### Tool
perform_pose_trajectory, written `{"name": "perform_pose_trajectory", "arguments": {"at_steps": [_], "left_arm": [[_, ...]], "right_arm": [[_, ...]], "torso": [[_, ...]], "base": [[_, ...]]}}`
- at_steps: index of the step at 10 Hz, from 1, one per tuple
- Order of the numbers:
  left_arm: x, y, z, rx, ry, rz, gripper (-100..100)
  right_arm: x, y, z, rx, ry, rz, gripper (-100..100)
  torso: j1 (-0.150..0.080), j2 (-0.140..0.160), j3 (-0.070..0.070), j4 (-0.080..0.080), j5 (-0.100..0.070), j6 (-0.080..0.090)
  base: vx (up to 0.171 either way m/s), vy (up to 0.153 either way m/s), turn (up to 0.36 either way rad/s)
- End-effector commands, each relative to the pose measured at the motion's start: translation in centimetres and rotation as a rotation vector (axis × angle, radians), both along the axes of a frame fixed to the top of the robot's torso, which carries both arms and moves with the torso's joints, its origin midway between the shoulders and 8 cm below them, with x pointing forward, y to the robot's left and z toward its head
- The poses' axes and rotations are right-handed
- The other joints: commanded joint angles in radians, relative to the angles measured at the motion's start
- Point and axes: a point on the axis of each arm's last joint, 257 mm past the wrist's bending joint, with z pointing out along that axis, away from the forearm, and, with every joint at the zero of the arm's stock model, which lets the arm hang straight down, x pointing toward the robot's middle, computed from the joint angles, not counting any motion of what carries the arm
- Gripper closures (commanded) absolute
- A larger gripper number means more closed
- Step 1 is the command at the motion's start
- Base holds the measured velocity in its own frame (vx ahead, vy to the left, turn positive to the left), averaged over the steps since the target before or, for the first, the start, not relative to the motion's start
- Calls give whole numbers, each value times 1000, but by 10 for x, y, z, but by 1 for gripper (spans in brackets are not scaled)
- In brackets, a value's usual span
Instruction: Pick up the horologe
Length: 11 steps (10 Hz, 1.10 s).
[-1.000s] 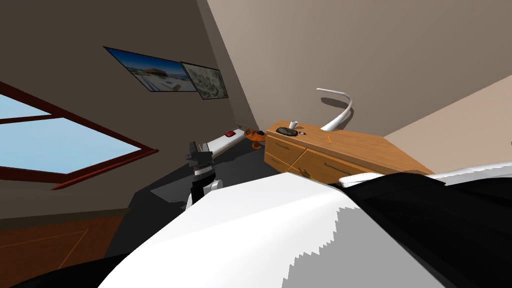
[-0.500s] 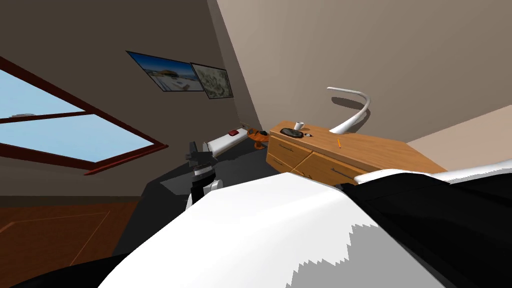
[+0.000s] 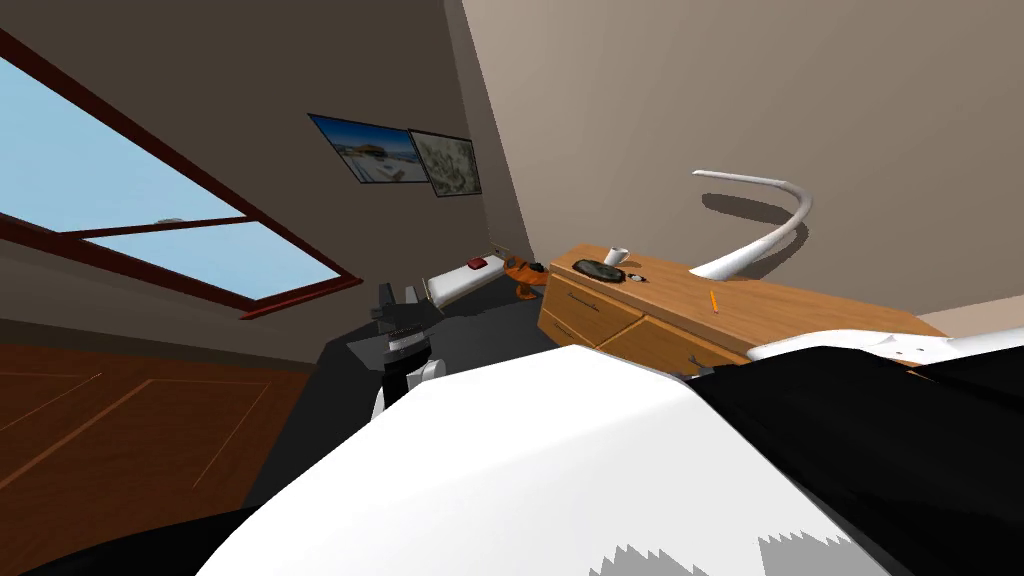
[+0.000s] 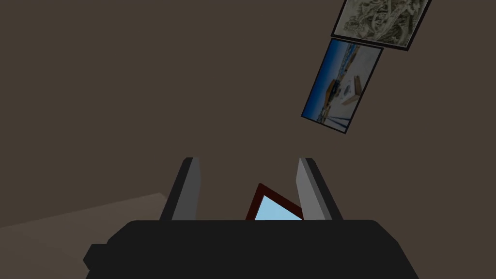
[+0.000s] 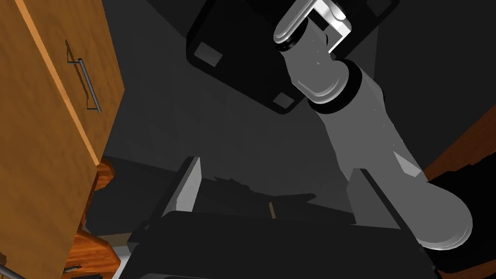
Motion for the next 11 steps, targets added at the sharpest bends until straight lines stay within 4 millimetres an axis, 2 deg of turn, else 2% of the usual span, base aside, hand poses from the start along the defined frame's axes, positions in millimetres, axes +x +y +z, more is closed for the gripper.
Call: {"name": "perform_pose_trajectory", "arguments": {"at_steps": [1, 2, 3, 6, 8, 9, 10, 11], "left_arm": [[0, 0, 0, 0, 0, 0, 0], [0, 0, 0, 0, 0, 0, 0], [0, 0, 0, 0, 0, 0, 0], [0, 0, 0, 0, 0, 0, 0], [0, 0, 0, 0, 0, 0, 0], [0, 0, 0, 0, 0, 0, 0], [0, 0, 0, 0, 0, 0, 0], [0, 0, 0, 0, 0, 0, 0]], "right_arm": [[-2, -12, 6, -36, 5, 5, -100], [-6, -33, 13, -90, 3, 5, -100], [-8, -42, 19, -116, 10, 5, -100], [-14, -90, 44, -250, 3, 0, -100], [-16, -100, 53, -283, 9, -1, -100], [-17, -119, 67, -340, -1, -7, -100], [-20, -122, 69, -349, 3, -9, -100], [-22, -137, 81, -396, -5, -19, -100]], "torso": [[0, 0, 0, 0, 0, 0], [0, 1, 1, 0, 0, 0], [-1, 0, 0, 0, 0, -1], [-3, 0, 0, 0, -1, 0], [-5, -2, -1, -1, -2, 0], [-1, 0, 0, 0, -1, 1], [-2, -1, -1, 0, 0, -1], [-3, -1, -1, 0, -1, 0]], "base": [[15, -20, -41], [37, -36, 241], [40, -54, 207], [52, -85, 244], [46, -65, 79], [45, -60, 263], [49, -88, 163], [60, -135, 224]]}}
